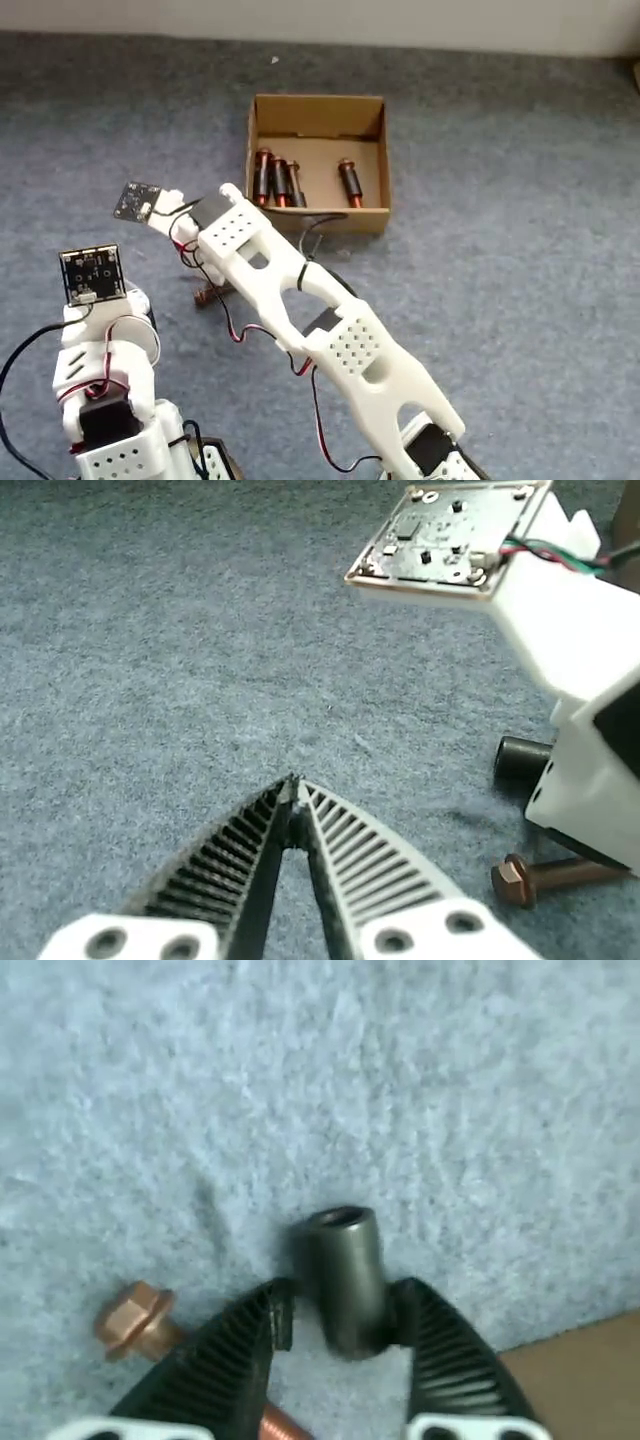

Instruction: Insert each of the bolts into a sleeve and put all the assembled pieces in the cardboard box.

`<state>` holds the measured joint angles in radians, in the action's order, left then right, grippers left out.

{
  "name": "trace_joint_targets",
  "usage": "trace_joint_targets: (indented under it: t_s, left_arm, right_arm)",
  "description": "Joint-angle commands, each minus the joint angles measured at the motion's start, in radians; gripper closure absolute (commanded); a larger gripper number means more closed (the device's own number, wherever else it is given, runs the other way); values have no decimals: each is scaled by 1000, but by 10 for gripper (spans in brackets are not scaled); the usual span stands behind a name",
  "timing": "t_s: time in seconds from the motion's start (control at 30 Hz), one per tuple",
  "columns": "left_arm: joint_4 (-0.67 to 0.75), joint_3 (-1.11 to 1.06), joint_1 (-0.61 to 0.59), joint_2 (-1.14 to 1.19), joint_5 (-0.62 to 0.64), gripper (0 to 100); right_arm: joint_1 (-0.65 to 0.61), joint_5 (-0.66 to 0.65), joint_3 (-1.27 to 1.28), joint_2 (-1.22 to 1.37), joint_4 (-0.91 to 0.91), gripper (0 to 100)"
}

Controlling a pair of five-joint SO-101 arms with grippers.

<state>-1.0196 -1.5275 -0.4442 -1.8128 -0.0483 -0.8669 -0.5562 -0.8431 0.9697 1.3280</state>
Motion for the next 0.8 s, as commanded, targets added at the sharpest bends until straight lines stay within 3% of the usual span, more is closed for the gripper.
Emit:
trace_joint_targets:
  t_s: [0.0, 0.2, 0.43, 0.5, 0.6, 0.77]
  left_arm:
    - [23, 5, 15, -7, 2, 993]
    - [72, -15, 15, -7, 5, 993]
    - [84, -22, 16, -7, 5, 993]
    - [84, -22, 16, -7, 5, 993]
    - [84, -22, 22, -7, 5, 993]
    - [81, -24, 47, -7, 3, 993]
  right_arm:
    - [-4, -14, -7, 1, -25, 961]
    - [-4, -11, -87, -12, 18, 993]
    - [15, -5, -375, -58, 343, 993]
    - [27, 40, -472, -58, 437, 993]
    - [84, 155, -565, -59, 438, 993]
    - [148, 224, -541, -67, 440, 993]
